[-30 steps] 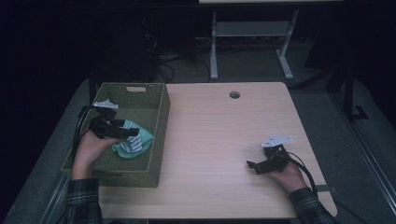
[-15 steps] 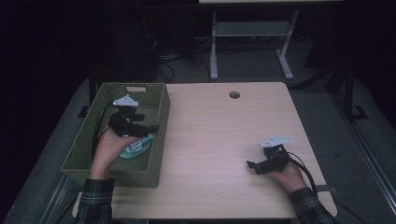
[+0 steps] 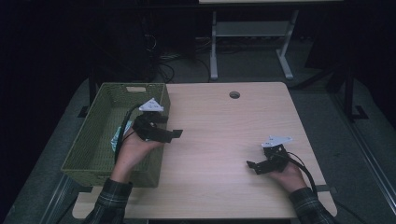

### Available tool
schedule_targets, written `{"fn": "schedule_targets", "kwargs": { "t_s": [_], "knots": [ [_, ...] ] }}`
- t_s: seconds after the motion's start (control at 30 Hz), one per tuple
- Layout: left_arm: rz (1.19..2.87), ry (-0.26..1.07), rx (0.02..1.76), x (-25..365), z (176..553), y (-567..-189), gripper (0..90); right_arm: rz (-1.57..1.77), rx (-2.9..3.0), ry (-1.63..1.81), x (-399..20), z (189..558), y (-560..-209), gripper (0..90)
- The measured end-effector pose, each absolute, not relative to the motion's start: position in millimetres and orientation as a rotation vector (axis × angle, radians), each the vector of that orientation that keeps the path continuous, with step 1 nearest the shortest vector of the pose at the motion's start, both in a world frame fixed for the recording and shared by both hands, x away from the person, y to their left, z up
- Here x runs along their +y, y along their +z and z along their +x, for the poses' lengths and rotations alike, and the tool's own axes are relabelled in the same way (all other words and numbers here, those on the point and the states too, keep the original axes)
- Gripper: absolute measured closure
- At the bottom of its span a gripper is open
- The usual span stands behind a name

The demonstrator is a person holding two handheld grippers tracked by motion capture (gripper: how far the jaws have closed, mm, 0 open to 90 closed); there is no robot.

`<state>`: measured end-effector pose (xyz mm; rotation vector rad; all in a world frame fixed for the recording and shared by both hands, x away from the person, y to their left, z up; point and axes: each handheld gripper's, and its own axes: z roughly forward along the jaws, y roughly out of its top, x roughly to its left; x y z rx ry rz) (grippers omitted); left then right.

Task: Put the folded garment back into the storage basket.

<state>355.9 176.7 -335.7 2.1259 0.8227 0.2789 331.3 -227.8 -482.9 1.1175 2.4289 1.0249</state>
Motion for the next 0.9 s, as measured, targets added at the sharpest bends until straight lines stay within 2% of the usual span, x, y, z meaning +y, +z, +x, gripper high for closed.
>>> {"fn": "schedule_targets", "kwargs": {
  "t_s": [0.3, 0.9],
  "knots": [
    [2.145, 0.279, 0.772, 138.8, 349.3, -351.3, 18.4, 1.114, 2.429, 1.025, -228.0, 331.4, -483.1, 2.7],
    [2.216, 0.283, 0.752, 95.0, 342.3, -391.1, 17.8, 1.114, 2.429, 1.025, -228.0, 331.4, -483.1, 2.7]
  ]
}}
